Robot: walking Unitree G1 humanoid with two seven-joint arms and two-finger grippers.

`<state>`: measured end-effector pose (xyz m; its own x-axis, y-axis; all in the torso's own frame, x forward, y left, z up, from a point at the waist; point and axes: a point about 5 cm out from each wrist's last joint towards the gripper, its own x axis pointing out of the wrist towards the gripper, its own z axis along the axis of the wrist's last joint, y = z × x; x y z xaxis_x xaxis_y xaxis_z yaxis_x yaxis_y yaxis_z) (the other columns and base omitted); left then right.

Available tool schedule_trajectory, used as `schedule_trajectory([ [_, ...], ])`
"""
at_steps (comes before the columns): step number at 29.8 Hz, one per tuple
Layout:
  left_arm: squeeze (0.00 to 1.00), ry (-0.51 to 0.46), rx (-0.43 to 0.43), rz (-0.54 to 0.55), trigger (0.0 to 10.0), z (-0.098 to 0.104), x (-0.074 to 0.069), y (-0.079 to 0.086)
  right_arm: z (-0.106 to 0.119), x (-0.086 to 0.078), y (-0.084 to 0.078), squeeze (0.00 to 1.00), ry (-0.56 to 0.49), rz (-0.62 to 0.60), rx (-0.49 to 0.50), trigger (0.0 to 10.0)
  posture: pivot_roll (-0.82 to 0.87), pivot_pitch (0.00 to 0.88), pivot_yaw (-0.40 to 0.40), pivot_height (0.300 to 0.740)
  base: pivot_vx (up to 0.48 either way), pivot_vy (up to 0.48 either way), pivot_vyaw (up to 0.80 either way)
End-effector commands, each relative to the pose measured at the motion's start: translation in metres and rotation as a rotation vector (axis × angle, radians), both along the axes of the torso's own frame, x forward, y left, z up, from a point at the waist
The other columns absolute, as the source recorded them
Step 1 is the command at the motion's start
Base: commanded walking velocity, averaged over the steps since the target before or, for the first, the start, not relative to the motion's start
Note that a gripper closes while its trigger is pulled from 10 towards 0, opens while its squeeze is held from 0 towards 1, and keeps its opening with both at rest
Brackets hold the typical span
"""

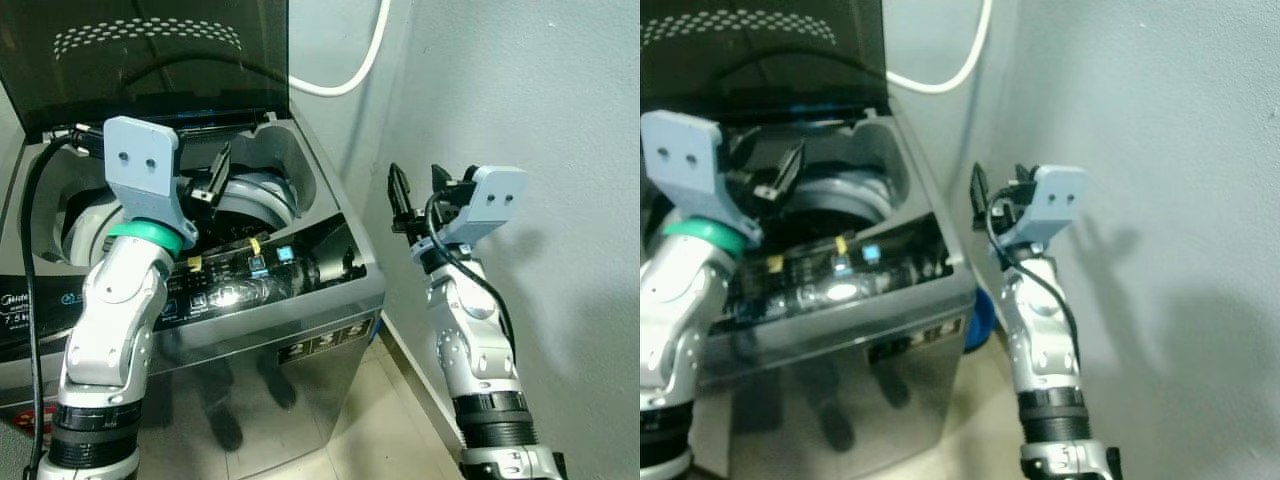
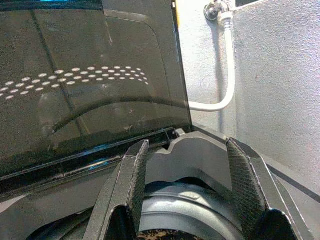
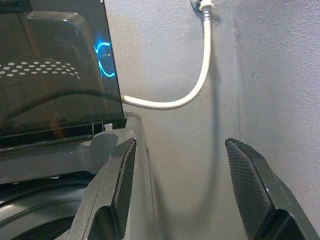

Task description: Clothes washing

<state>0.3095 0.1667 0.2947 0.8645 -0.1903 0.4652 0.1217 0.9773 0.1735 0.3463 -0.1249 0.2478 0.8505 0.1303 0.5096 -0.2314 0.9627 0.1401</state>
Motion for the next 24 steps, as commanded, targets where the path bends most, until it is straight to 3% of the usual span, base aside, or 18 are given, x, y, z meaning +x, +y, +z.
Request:
schedule_trajectory([
  [1, 0.0, 0.019, 0.005, -0.004, 10.0, -0.0044, 0.0004, -0.0017, -0.0007, -0.0001, 0.0008, 0.0, -0.002, 0.002, -0.005, 10.0, 0.1, 0.046, 0.013, 0.731, -0.27, 0.0, 0.0],
  [7, 0.0, 0.02, 0.005, -0.005, 10.0, -0.0046, 0.0004, -0.0015, -0.0006, -0.0002, 0.0012, 0.0, -0.003, 0.001, -0.011, 10.0, 0.1, 0.044, 0.014, 0.731, -0.27, 0.0, 0.0],
  [24, 0.0, 0.017, 0.006, 0.001, 10.0, -0.0037, 0.0025, -0.0003, -0.0017, 0.0021, 0.0041, 0.0, 0.001, -0.008, -0.067, 10.0, 0.1, 0.04, 0.016, 0.731, -0.272, 0.0, 0.8],
])
